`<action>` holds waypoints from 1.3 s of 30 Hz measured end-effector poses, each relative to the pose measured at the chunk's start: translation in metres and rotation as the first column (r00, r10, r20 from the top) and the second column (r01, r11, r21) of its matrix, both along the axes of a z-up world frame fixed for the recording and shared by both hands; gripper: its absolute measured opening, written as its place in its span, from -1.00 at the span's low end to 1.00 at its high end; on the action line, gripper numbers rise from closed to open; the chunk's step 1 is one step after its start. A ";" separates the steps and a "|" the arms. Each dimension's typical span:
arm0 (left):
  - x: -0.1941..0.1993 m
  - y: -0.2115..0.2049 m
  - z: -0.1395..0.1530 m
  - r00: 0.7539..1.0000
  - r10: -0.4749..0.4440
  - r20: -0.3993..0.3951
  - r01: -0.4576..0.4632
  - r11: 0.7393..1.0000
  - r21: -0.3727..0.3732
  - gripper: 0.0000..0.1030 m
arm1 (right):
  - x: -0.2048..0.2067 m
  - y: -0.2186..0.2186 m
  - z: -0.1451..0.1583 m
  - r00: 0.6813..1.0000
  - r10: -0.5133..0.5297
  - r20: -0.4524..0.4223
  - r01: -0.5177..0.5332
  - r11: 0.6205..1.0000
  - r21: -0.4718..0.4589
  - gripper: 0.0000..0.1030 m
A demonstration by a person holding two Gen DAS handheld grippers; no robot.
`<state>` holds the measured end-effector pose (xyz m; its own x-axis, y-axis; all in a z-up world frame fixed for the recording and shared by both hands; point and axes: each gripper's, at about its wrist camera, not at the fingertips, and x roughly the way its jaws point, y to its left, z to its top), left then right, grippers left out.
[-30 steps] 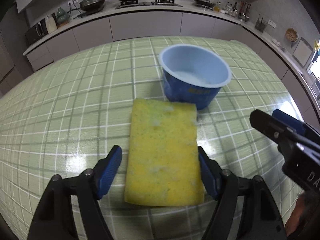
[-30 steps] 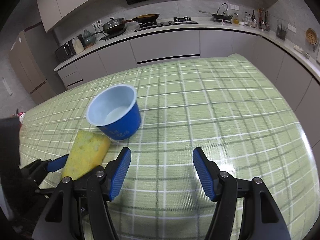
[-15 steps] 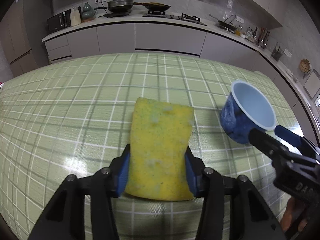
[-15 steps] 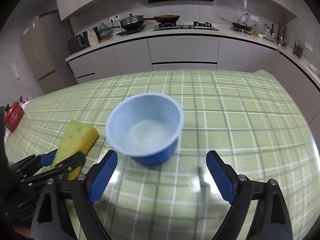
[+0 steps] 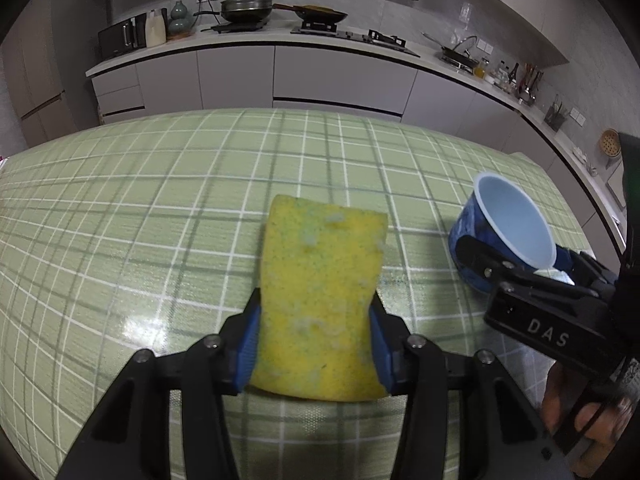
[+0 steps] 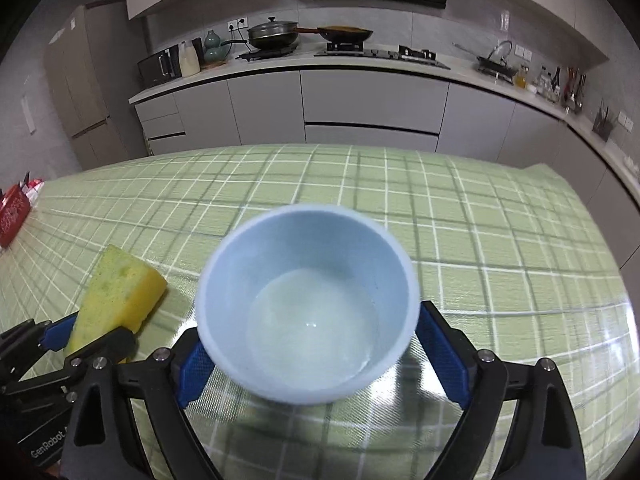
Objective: Collect trash
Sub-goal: 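Grasp the yellow sponge with the left tool while the right tool grasps the blue cup rim, then lift and carry the sponge and blue cup over the black bin with both tools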
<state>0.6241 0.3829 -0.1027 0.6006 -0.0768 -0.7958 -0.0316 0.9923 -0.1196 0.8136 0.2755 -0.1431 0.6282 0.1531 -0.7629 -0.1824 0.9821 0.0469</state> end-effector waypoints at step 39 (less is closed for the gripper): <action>-0.181 -0.140 0.076 0.965 -0.244 0.100 0.249 0.967 -0.045 -0.14 | -0.308 -0.190 0.097 0.987 -0.128 0.093 0.117 0.986 0.115 0.51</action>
